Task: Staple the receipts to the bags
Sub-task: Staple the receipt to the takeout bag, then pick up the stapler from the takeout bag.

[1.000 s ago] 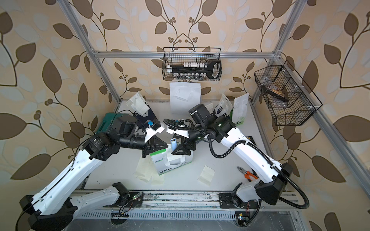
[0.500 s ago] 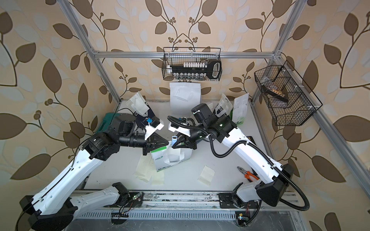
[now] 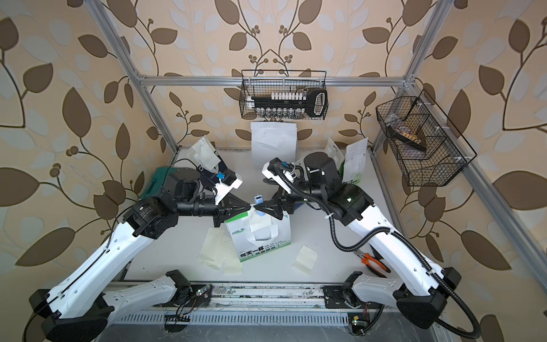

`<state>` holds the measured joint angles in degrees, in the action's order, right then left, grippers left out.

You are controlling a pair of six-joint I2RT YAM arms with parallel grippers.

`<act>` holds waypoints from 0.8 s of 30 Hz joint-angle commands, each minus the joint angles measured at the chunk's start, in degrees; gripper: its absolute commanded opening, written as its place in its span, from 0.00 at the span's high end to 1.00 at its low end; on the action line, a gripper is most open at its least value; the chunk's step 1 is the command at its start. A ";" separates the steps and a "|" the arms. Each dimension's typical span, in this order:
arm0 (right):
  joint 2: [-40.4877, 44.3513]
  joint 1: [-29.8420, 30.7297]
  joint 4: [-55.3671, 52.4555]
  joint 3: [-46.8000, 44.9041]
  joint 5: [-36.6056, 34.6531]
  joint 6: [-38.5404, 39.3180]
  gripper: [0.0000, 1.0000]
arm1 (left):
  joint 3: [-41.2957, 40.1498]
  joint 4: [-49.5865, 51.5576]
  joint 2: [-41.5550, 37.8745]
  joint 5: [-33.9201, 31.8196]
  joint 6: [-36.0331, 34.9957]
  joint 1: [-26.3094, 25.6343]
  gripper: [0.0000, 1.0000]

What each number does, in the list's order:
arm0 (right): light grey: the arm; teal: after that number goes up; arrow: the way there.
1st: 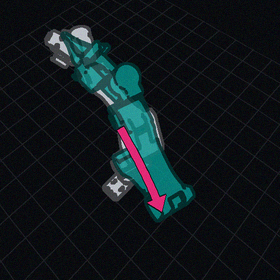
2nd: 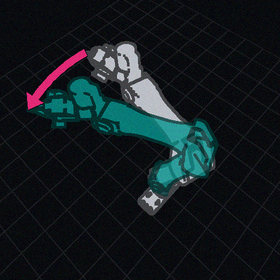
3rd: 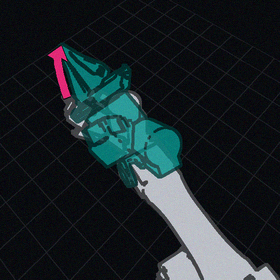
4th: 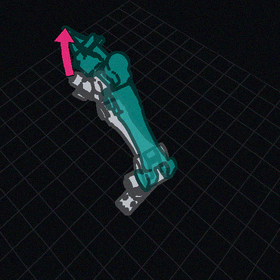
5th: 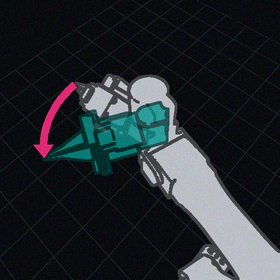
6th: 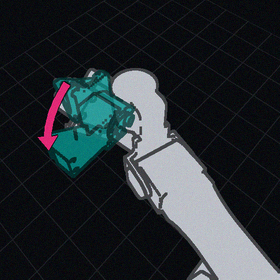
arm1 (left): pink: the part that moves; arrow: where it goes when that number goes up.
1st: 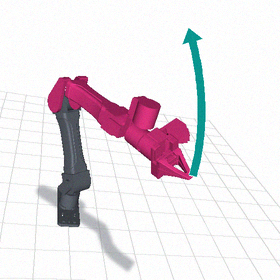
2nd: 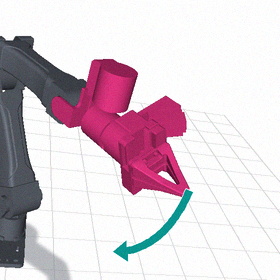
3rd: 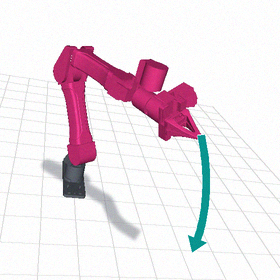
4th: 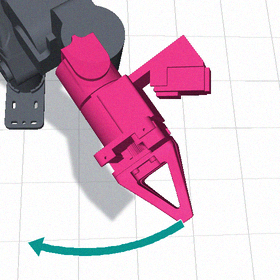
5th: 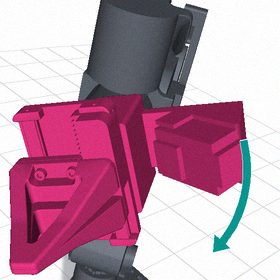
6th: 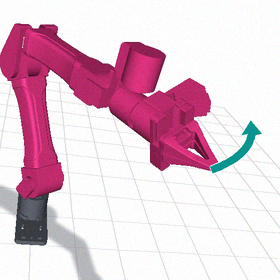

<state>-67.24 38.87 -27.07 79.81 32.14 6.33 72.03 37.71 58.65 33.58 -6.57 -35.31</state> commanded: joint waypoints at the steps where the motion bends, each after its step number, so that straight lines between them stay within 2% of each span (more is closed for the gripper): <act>1: 3.34 0.59 10.46 -3.17 -9.45 -9.30 0.10 | -0.02 -4.59 -0.73 -5.14 3.09 -0.32 1.00; 3: 4.93 1.41 12.87 -4.80 -14.05 -12.64 0.17 | -0.22 -5.60 -0.82 -7.24 4.74 -0.37 1.00; 6: 6.34 6.48 14.33 -7.14 -25.75 -15.43 0.30 | -0.64 -7.13 -1.32 -9.02 6.72 -0.35 1.00; 7: 6.35 8.82 13.92 -7.49 -31.86 -16.17 0.35 | -0.66 -7.37 -1.43 -9.23 7.15 -0.33 1.00; 11: 4.23 14.04 14.10 -8.37 -42.67 -16.96 0.42 | -0.49 -7.72 -1.56 -10.26 8.22 -0.37 1.00; 14: 2.72 16.77 15.57 -9.09 -46.22 -16.31 0.41 | -0.57 -7.81 -1.87 -10.09 8.32 -0.36 1.00; 24: -1.21 17.97 14.46 -8.80 -46.55 -16.94 0.42 | -0.58 -7.74 -2.49 -9.59 7.98 -0.33 1.00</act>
<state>-67.79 56.38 -13.45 71.44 -12.71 -9.76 71.09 33.15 57.89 23.88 1.30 -35.29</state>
